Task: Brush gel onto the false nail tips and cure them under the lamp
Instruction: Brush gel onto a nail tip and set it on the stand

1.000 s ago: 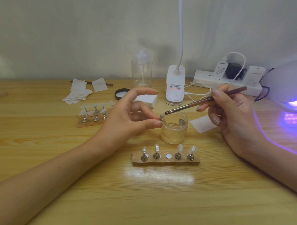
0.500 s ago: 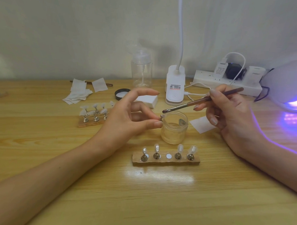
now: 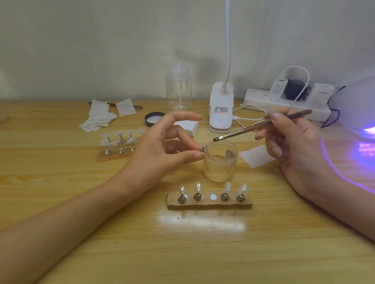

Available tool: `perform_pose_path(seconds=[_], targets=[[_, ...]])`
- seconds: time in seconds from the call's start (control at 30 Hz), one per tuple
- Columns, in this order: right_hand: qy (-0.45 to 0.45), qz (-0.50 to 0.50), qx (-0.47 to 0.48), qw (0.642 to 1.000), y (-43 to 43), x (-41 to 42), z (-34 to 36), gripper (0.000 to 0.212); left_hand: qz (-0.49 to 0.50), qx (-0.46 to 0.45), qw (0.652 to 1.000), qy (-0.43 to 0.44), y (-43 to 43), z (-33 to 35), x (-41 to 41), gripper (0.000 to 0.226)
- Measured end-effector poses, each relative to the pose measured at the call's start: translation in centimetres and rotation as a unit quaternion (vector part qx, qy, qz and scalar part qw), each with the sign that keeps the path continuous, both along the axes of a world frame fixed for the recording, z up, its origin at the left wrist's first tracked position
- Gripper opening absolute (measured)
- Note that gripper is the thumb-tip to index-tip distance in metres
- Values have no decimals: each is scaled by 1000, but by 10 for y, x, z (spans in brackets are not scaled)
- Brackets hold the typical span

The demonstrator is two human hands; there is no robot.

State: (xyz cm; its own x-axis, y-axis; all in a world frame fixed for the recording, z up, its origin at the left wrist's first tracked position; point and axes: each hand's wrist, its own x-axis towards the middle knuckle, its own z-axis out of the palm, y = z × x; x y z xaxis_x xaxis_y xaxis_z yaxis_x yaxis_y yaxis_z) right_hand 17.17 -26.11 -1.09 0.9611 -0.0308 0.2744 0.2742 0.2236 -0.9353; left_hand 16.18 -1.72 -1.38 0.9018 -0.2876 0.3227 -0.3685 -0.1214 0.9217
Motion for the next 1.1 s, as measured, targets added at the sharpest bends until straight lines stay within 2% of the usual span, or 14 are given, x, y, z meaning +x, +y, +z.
perform_pose_path(seconds=[0.13, 0.33, 0.57, 0.67, 1.1], targets=[[-1, 32, 14, 999, 1, -1, 2, 15, 14, 26, 999, -46, -1, 0, -2, 53], [6, 66, 16, 998, 2, 0, 4, 12, 41, 55, 991, -111, -2, -2, -3, 50], [46, 89, 33, 994, 2, 3, 6, 19, 43, 44, 991, -115, -2, -4, -1, 50], [54, 98, 34, 993, 4, 5, 5, 15, 43, 42, 992, -114, -2, -4, 0, 50], [82, 88, 30, 992, 7, 8, 3, 21, 43, 46, 991, -118, -2, -4, 1, 48]])
